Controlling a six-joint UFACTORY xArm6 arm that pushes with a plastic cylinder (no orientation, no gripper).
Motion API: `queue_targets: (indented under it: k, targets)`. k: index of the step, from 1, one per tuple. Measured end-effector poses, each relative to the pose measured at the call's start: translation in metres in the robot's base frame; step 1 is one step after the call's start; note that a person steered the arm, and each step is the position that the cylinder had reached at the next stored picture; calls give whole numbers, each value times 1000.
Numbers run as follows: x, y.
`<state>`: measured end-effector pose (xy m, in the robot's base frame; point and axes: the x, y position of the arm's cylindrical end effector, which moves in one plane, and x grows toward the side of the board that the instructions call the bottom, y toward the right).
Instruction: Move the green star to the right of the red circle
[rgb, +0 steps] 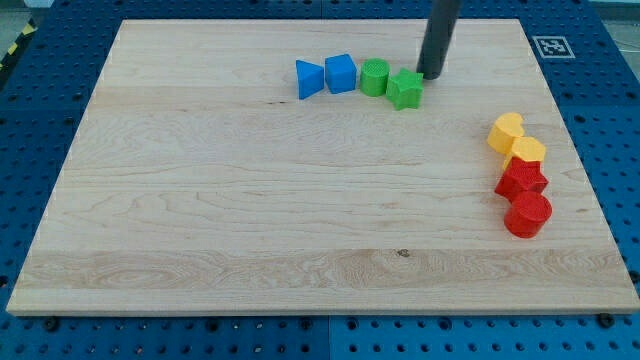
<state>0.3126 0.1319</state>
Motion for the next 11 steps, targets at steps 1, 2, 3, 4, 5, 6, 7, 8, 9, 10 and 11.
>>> queue_targets:
  k: [1,2,3,4,5,6,7,8,9,10,11]
  targets:
    - [47,-3]
    - [107,-3]
    - [97,10]
    - [53,16]
    - [28,0]
    - [52,-33]
    - [118,-38]
    - [161,-38]
    - [148,-38]
    - [120,-43]
    - [140,-73]
